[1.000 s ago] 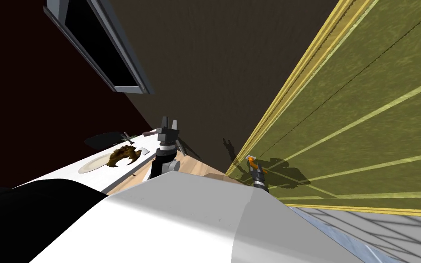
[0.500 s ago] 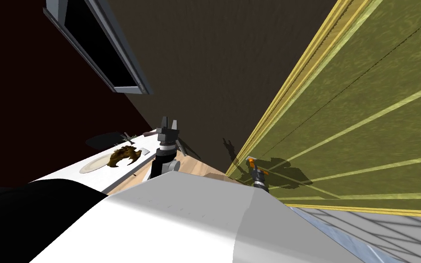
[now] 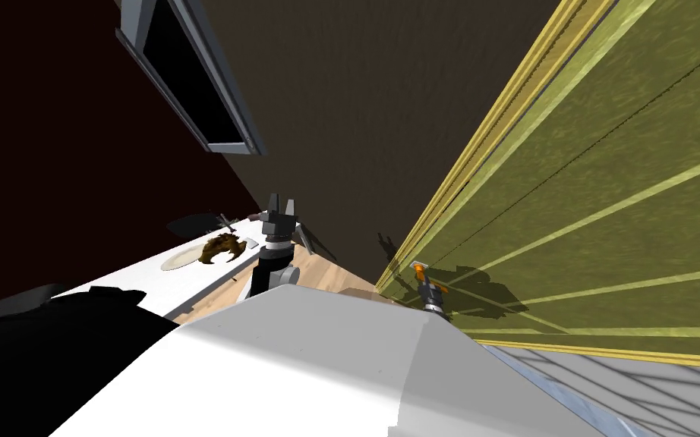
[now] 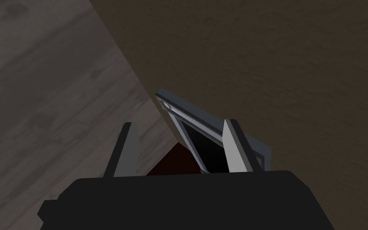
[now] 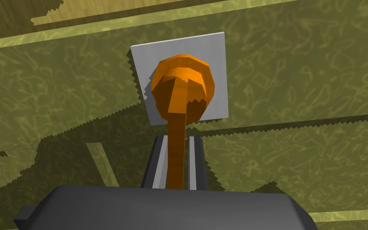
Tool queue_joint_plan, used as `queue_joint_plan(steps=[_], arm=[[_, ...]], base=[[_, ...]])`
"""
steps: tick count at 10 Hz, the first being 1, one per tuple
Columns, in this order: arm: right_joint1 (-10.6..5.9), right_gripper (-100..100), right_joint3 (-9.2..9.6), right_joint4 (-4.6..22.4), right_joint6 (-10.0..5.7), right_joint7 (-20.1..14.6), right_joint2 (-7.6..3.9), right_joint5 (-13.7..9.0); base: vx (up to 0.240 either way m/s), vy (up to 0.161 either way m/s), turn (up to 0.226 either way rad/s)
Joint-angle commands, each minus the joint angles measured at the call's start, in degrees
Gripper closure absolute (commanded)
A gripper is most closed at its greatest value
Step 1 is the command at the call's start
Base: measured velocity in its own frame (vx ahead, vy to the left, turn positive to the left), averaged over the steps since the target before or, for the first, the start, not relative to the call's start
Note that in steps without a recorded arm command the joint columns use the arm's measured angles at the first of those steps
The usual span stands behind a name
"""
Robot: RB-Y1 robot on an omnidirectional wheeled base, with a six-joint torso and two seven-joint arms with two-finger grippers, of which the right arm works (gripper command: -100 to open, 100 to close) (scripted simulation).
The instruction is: Pull the door open
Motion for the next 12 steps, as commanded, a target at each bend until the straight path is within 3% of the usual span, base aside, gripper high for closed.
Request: queue_joint_plan(steps=[1, 6, 7, 8, 12], arm=[[0.83, 100, 0.84, 0.4, -1.23, -1.02, -0.65, 0.4], [3.56, 100, 3.22, 0.6, -4.96, -4.31, -3.09, 1.47], [3.21, 100, 3.03, 0.62, -4.35, -3.92, -2.77, 1.38], [4.1, 100, 3.76, 1.17, -5.98, -4.77, -3.37, 1.65], [5.91, 100, 5.1, 2.37, -9.74, -6.57, -4.97, 2.11]], base=[[-0.223, -0.042, 0.148], [-0.214, -0.039, 0.149], [-0.094, -0.012, 0.025], [-0.15, -0.034, 0.16], [-0.22, -0.052, 0.162]])
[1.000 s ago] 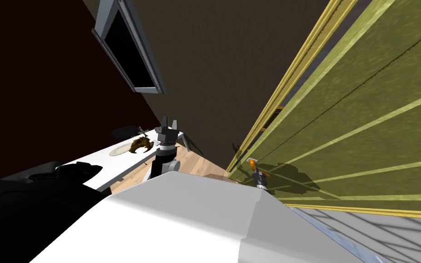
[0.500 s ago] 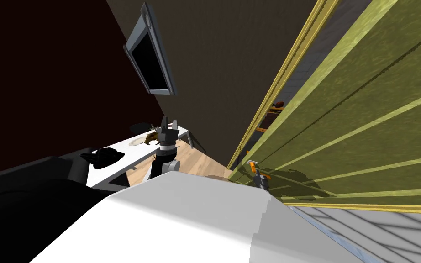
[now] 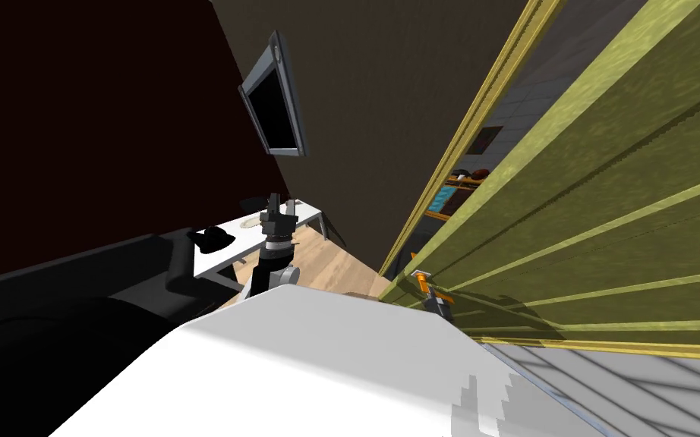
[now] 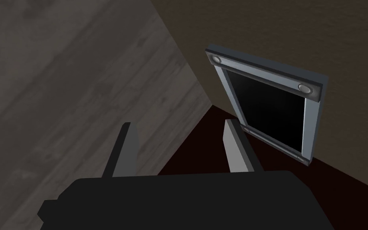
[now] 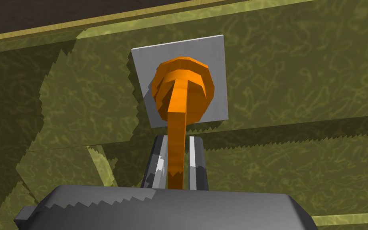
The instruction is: Pull the door open
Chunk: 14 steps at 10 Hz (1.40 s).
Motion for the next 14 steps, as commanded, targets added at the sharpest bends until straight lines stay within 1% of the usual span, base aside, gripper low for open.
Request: queue_joint_plan(steps=[1, 3, 4, 5, 7, 10, 12, 13, 14], arm=[[0.46, 100, 0.48, 1.22, -1.95, -0.91, -0.79, 0.14], [1.3, 100, 1.1, 1.77, -3.7, -1.75, -1.53, 0.36], [0.8, 100, 1.06, 1.89, -2.97, -1.44, -1.15, 0.38], [1.24, 100, 1.34, 2.39, -4.03, -1.84, -1.36, 0.63], [1.59, 100, 1.48, 2.77, -4.96, -2.19, -1.63, 0.81], [2.36, 100, 1.79, 3.62, -7.02, -2.97, -2.22, 1.21], [2.73, 100, 1.94, 4.02, -8.0, -3.33, -2.5, 1.4], [3.04, 100, 2.12, 3.01, -7.06, -3.05, -2.18, 1.46], [2.78, 100, 2.46, 3.67, -7.53, -3.31, -2.29, 1.62]], base=[[-0.214, -0.034, 0.157], [-0.178, -0.029, 0.114], [-0.084, -0.013, 0.024], [-0.158, -0.012, 0.159], [-0.256, -0.061, 0.207], [-0.255, -0.067, 0.195], [-0.235, -0.083, 0.164], [-0.106, -0.03, 0.043], [-0.166, -0.001, 0.224]])
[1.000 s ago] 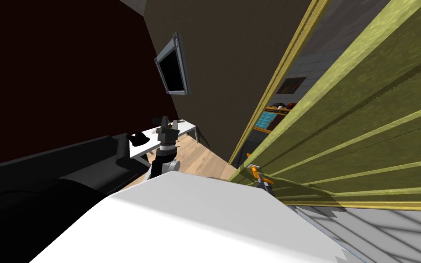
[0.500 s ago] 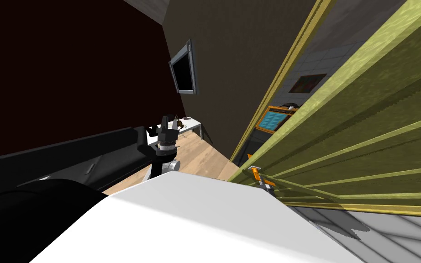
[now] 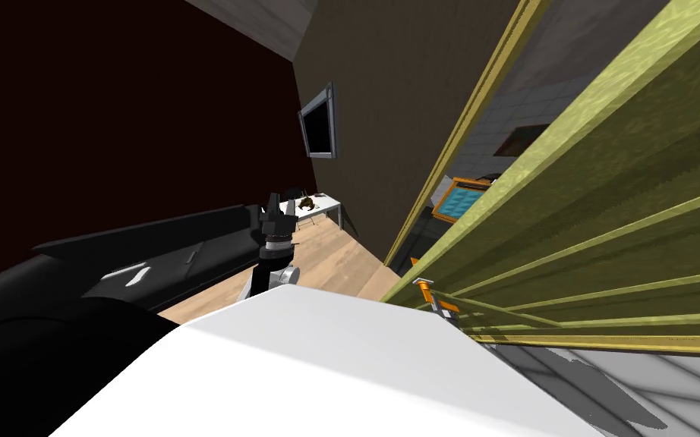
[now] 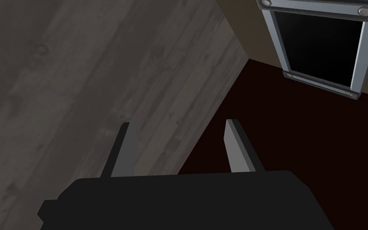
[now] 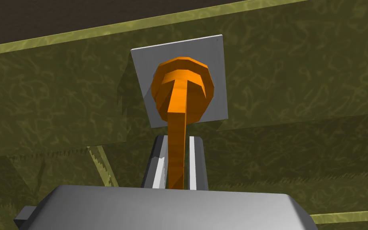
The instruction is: Pull the door open
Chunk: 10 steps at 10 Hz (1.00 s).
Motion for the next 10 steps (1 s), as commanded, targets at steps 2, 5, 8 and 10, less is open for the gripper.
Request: queue_joint_plan(steps=[2, 5, 8, 10], arm=[[-0.59, 100, 0.35, 0.94, -0.74, -0.38, -0.25, 0.15], [-1.33, 100, 0.63, 2.23, -1.63, -0.85, -0.7, 0.24], [-1.91, 100, 0.86, 3.23, -2.31, -1.21, -1.05, 0.31], [-2.26, 100, 0.99, 3.84, -2.73, -1.43, -1.27, 0.36]], base=[[-0.247, -0.05, 0.148], [-0.241, -0.048, 0.17], [-0.205, -0.049, 0.127], [-0.223, -0.045, 0.123]])
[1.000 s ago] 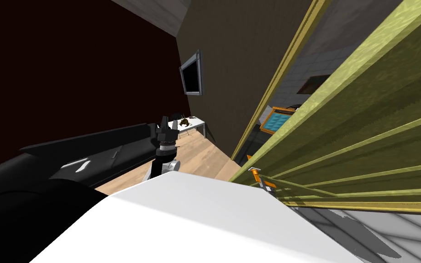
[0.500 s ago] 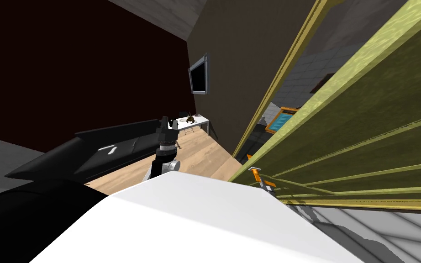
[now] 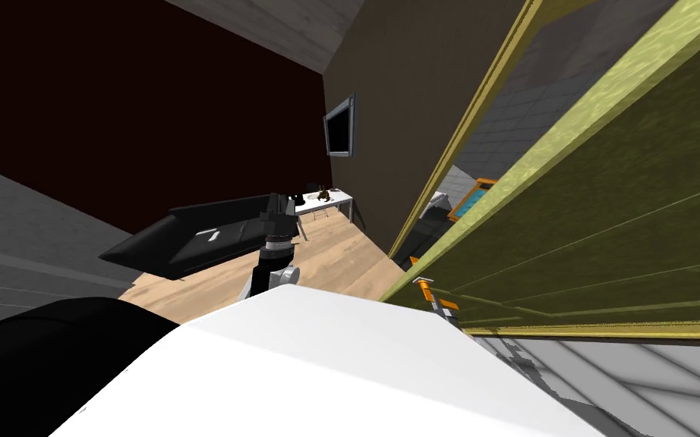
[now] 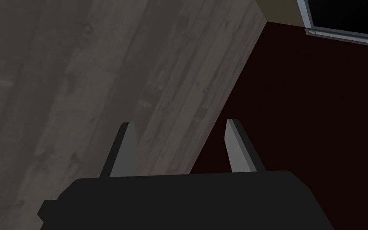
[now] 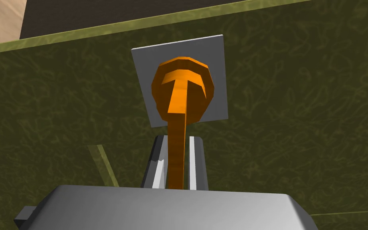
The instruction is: Pull the door open
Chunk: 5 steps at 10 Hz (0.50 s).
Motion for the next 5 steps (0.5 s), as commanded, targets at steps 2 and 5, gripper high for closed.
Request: queue_joint_plan(steps=[2, 5], arm=[[-0.24, 100, 0.25, 0.7, -0.4, -0.2, -0.08, 0.11], [-0.64, 100, 0.47, 1.54, -1.01, -0.47, -0.28, 0.17]], base=[[-0.121, -0.025, 0.091], [-0.196, -0.049, 0.134]])
